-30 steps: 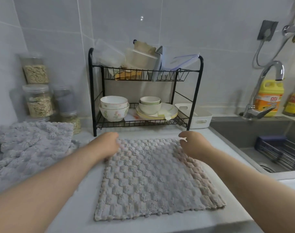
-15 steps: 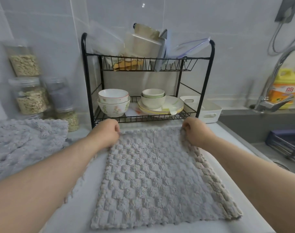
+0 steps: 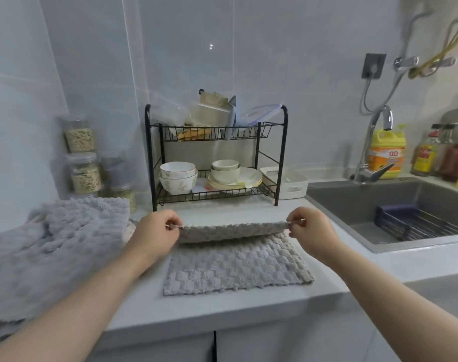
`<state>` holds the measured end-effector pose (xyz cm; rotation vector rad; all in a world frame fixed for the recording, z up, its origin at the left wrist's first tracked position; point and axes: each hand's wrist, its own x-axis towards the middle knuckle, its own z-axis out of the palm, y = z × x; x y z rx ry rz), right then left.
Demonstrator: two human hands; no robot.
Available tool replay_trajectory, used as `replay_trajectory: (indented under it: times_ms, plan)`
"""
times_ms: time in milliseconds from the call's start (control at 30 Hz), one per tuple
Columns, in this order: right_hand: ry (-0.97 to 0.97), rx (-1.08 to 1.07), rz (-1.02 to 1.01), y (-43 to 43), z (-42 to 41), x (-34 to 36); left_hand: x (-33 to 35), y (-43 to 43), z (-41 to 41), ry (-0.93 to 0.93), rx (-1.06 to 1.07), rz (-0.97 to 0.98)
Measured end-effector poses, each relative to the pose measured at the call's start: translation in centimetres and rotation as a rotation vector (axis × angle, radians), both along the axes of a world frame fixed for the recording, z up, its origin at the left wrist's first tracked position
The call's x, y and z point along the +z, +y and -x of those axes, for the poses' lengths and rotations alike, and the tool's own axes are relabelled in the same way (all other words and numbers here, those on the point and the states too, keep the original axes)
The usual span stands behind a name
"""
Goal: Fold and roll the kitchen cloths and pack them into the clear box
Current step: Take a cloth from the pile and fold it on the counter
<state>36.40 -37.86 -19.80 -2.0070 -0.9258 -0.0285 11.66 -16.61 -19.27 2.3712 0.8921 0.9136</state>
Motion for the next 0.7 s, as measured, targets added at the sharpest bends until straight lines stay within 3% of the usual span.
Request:
replay_trajectory:
  times_ms: [300, 700]
  plan:
    - [-0.1, 0.078, 0.17, -4.4, 2.3, -2.1, -2.1, -3.6, 3.6, 0.107, -0.058, 0.04]
    - [-0.293, 0.194, 0.415, -4.8, 2.2, -3.5, -4.7, -4.3, 5.4, 0.317, -0.173, -0.114]
